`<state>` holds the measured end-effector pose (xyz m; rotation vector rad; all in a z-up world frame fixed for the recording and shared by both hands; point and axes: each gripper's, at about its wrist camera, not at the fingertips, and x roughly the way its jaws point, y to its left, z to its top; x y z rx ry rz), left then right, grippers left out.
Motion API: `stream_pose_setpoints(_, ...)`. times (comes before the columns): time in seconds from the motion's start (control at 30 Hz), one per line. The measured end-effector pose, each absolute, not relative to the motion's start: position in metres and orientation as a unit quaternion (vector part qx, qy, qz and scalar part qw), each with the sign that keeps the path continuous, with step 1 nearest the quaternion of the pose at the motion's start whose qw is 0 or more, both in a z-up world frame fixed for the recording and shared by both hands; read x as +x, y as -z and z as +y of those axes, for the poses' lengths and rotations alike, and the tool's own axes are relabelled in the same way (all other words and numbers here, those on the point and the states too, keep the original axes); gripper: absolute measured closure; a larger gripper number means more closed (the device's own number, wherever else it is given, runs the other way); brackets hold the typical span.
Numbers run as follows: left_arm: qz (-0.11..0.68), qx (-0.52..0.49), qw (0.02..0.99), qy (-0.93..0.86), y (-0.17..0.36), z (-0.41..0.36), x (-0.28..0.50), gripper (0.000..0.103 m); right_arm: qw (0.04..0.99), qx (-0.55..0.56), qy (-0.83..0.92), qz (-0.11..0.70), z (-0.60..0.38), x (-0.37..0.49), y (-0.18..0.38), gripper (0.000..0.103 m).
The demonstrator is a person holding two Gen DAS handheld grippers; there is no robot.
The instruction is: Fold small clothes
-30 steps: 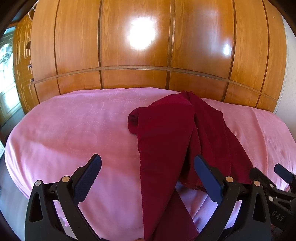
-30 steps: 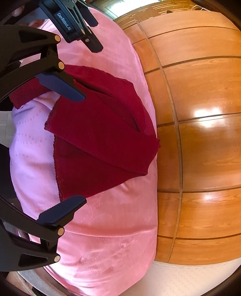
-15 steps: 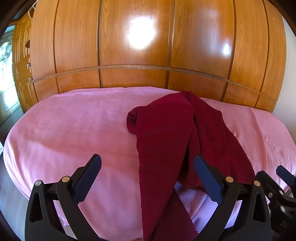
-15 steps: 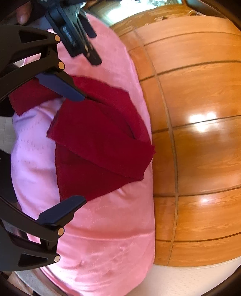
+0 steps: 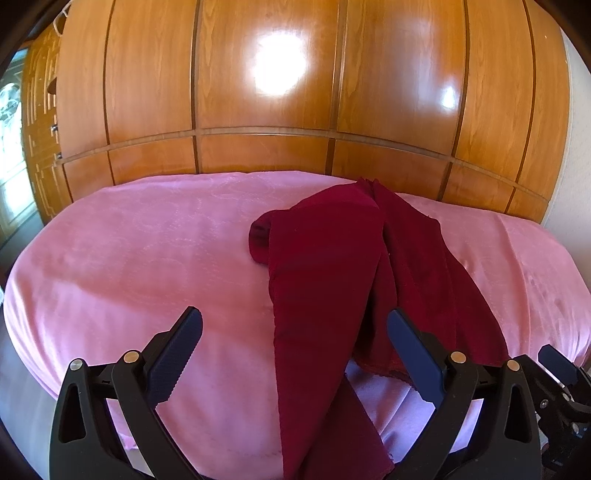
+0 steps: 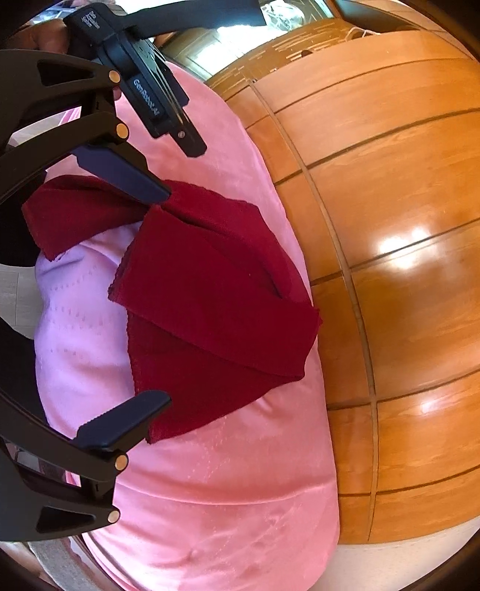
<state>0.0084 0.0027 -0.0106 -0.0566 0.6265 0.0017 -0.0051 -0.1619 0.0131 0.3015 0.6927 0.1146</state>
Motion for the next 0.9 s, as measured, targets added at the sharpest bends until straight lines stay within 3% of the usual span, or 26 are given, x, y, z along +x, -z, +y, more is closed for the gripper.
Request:
stream_pose_setpoints(0.5,0.321,-0.025,0.947,0.004,0.013,0.002,0.014,0.004,0.922,0.161,-0.052,0.349,-0.169,-0.001,-0.008,0.002)
stream_pose_setpoints(0.9,0.376,0.012,0.923,0.077,0.033,0.004,0.028,0.004,0.912,0.177,-0.032,0.368,-0.184,0.014,0.001,0.002)
